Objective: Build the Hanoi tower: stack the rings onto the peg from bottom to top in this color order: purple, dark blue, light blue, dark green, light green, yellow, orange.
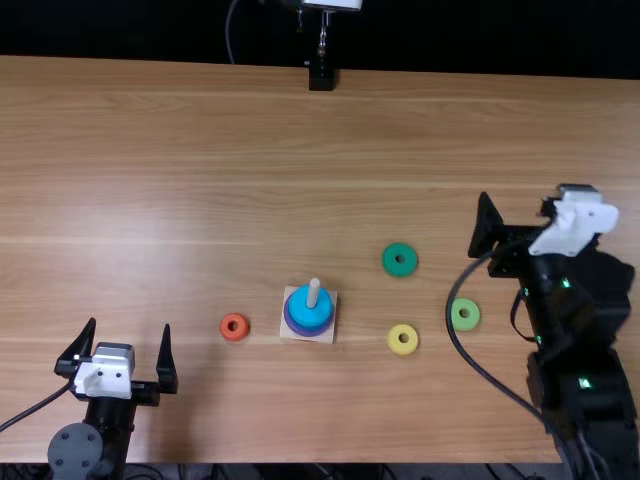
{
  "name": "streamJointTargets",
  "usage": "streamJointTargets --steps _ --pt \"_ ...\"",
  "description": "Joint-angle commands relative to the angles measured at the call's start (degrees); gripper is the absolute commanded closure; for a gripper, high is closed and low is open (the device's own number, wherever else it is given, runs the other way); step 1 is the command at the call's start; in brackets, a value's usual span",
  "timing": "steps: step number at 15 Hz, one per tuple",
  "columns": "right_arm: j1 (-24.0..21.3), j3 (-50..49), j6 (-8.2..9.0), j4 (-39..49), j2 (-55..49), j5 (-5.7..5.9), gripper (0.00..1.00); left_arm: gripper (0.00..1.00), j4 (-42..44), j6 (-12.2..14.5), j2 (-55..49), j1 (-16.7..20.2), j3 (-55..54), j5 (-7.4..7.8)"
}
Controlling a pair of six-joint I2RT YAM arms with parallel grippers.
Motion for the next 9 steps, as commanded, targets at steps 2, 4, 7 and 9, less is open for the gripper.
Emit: streamJointTargets --steps 2,4,7,9 --pt "6.9 6.3 -3.14 -2.0 6.9 -0.37 0.00 0.00 -1.1 0.4 -0.7 0.2 -2.9 0.21" --pt "10.8 9.3 -7.67 -12.2 14.5 -0.48 0.00 0.00 -1.1 0.4 -0.7 0.2 -2.9 0.21" --pt "13.6 13.0 -7.57 -21.2 23.0 -0.48 0.00 0.00 -1.1 0.4 -0.7 0.2 -2.9 0.21" --pt "13.6 13.5 -7.25 -22.2 29.1 -0.37 0.00 0.00 -1.1 0.4 -0.7 0.2 -2.9 0.21"
